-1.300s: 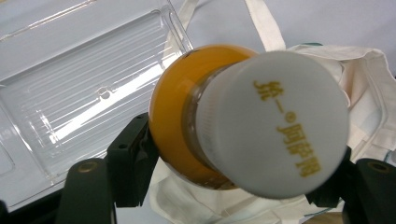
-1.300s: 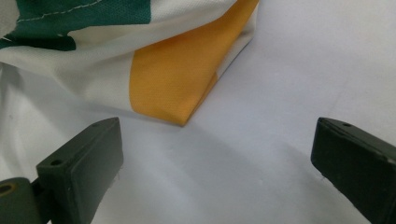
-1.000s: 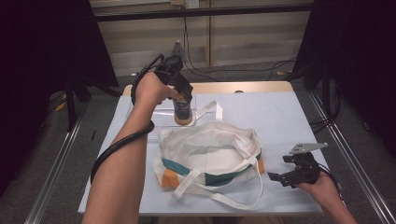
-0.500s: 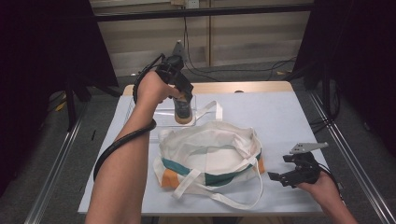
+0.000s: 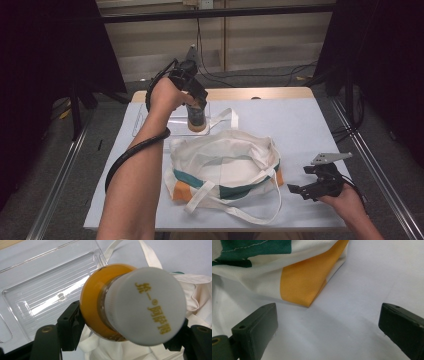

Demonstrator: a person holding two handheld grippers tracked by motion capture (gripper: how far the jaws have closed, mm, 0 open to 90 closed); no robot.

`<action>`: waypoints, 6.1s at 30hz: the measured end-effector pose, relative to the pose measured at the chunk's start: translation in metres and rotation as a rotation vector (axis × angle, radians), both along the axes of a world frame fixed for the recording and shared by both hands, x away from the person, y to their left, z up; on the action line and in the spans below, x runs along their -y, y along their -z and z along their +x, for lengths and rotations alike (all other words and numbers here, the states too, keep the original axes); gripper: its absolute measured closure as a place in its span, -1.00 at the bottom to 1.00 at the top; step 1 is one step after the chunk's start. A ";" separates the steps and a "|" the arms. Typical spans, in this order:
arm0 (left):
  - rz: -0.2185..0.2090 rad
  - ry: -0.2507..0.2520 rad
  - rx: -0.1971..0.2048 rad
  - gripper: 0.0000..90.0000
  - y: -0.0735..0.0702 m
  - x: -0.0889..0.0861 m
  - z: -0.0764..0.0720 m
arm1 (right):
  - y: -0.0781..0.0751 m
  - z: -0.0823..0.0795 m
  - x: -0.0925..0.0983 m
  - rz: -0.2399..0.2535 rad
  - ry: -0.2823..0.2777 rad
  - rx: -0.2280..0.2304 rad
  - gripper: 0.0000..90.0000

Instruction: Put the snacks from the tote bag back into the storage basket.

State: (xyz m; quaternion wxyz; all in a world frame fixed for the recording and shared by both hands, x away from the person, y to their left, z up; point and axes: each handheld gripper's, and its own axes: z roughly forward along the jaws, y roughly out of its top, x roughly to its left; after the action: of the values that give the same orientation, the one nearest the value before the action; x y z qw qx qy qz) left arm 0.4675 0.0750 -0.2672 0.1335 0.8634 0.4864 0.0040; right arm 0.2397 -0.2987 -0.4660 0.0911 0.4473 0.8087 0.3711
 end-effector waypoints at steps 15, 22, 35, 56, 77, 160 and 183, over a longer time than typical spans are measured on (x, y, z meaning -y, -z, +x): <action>0.012 -0.008 0.004 -0.32 0.018 0.000 0.004 | 0.000 0.000 0.001 0.005 0.003 0.004 -0.95; 0.014 -0.015 -0.005 -0.32 0.025 0.002 0.003 | 0.000 0.000 0.001 0.007 0.003 0.001 -0.95; 0.039 -0.001 -0.016 -0.32 0.034 0.008 0.002 | 0.000 0.000 0.000 0.005 -0.001 0.000 -0.95; 0.068 0.001 -0.036 -0.32 0.047 0.015 0.001 | 0.000 0.000 0.000 0.004 -0.007 0.000 -0.95; 0.075 -0.007 -0.039 -0.32 0.054 0.016 0.000 | 0.001 0.000 -0.002 0.002 -0.013 -0.004 -0.95; 0.100 -0.022 -0.076 -0.32 0.076 0.018 0.002 | 0.001 0.000 -0.002 0.008 -0.012 -0.011 -0.95; 0.063 -0.030 -0.058 -0.32 0.079 0.013 0.002 | 0.001 0.000 -0.004 0.004 -0.019 -0.012 -0.95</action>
State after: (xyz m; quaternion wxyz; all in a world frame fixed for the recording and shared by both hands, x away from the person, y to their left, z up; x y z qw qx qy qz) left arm 0.4696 0.0616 -0.3461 0.0921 0.8595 0.5028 -0.0038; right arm 0.2398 -0.2942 -0.4671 0.0819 0.4421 0.8126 0.3710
